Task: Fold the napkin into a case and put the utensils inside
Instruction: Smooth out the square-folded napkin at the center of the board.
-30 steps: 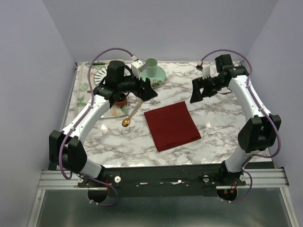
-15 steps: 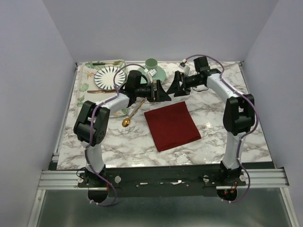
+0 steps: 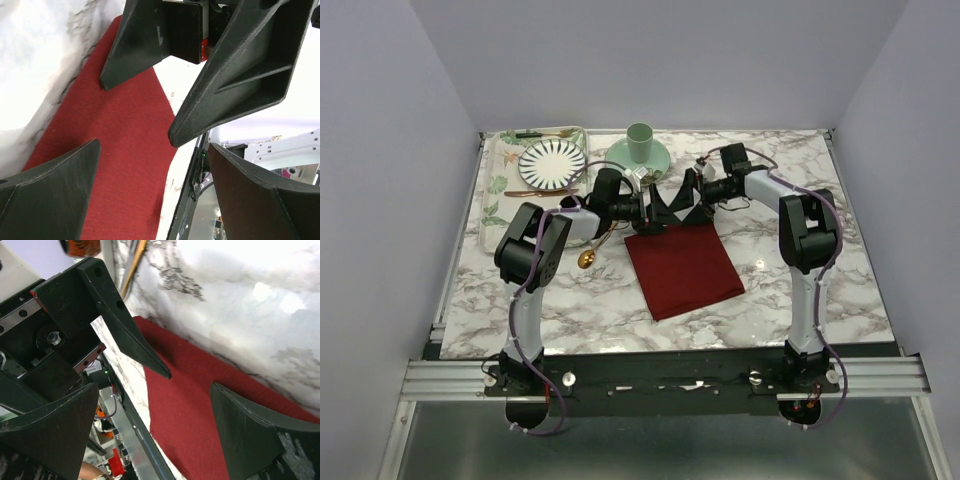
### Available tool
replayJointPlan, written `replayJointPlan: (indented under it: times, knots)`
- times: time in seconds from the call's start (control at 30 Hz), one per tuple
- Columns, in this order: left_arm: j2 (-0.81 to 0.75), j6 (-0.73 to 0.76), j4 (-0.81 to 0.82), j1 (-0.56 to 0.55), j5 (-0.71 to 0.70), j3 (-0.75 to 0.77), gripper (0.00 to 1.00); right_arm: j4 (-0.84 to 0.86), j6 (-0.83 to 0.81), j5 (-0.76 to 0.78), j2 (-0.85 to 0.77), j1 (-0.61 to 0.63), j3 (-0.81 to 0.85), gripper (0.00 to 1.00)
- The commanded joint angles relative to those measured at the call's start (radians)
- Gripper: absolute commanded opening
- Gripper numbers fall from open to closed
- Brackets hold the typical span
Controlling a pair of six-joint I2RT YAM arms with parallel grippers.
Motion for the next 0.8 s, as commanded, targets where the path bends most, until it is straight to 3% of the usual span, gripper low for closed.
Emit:
replayJointPlan:
  times: [0.0,0.37,0.77]
  knots:
    - [0.071,-0.025,0.040,0.008,0.017,0.007,0.99,0.027,0.015,-0.009,0.083,-0.010,-0.001,1.00]
    - [0.137,-0.061,0.063,0.032,0.051,-0.079,0.99,-0.009,0.007,0.032,0.123,-0.073,-0.043,1.00]
    - [0.041,-0.125,0.192,0.031,0.082,-0.250,0.99,-0.123,-0.082,0.107,0.113,-0.086,-0.009,1.00]
